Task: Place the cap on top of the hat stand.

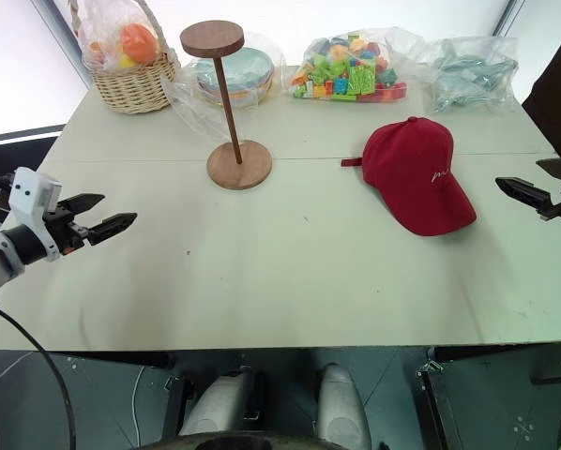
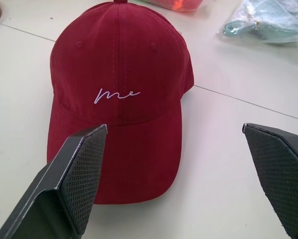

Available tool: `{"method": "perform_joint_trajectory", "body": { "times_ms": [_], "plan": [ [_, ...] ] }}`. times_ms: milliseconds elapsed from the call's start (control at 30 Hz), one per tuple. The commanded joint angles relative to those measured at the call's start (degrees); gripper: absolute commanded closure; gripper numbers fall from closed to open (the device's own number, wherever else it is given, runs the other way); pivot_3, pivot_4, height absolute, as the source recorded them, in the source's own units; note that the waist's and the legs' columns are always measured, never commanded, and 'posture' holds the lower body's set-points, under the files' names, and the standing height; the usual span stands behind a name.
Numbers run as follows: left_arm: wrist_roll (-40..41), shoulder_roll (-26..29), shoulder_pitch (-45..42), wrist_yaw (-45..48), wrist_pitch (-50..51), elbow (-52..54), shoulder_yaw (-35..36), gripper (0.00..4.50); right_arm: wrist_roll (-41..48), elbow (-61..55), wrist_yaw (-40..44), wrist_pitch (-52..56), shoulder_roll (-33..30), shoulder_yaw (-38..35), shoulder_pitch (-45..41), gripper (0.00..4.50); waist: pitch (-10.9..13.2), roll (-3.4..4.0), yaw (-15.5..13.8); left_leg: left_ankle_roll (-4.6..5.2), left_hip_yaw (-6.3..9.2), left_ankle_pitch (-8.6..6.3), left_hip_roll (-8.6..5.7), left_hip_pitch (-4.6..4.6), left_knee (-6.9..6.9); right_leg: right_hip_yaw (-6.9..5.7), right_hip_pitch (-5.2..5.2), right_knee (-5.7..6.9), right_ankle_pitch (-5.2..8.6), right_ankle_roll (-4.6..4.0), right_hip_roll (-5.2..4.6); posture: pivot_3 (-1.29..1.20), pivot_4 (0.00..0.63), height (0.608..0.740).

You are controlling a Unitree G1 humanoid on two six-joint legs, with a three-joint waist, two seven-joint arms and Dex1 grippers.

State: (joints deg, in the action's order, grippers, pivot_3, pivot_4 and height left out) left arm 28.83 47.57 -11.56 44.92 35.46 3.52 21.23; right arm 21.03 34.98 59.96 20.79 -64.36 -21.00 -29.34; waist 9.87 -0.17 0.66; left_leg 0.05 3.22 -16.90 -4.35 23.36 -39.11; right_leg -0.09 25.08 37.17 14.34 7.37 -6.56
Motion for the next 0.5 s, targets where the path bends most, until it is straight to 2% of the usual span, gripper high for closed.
{"method": "perform_joint_trajectory", "body": {
  "times_ms": [33, 500],
  "plan": [
    [0.59, 0.49, -1.04, 0.11, -1.25, 0.76, 1.81, 0.0, 0.47, -2.2, -0.47, 0.08, -0.64, -1.23, -1.21, 0.04, 0.0, 0.0, 0.02, 0.0, 0.0, 0.0, 0.0, 0.0, 0.0, 0.0, 0.0, 0.0, 0.0, 0.0, 0.0, 0.0, 0.15, 0.74],
    [0.09, 1.17, -1.14, 0.3, -2.33, -0.18, 1.74, 0.0, 0.25, -3.07, -1.38, 0.26, -0.6, -0.86, -1.93, 0.04, 0.0, 0.0, 0.03, 0.0, 0.0, 0.0, 0.0, 0.0, 0.0, 0.0, 0.0, 0.0, 0.0, 0.0, 0.0, 0.0, 0.15, 0.74]
  ]
}}
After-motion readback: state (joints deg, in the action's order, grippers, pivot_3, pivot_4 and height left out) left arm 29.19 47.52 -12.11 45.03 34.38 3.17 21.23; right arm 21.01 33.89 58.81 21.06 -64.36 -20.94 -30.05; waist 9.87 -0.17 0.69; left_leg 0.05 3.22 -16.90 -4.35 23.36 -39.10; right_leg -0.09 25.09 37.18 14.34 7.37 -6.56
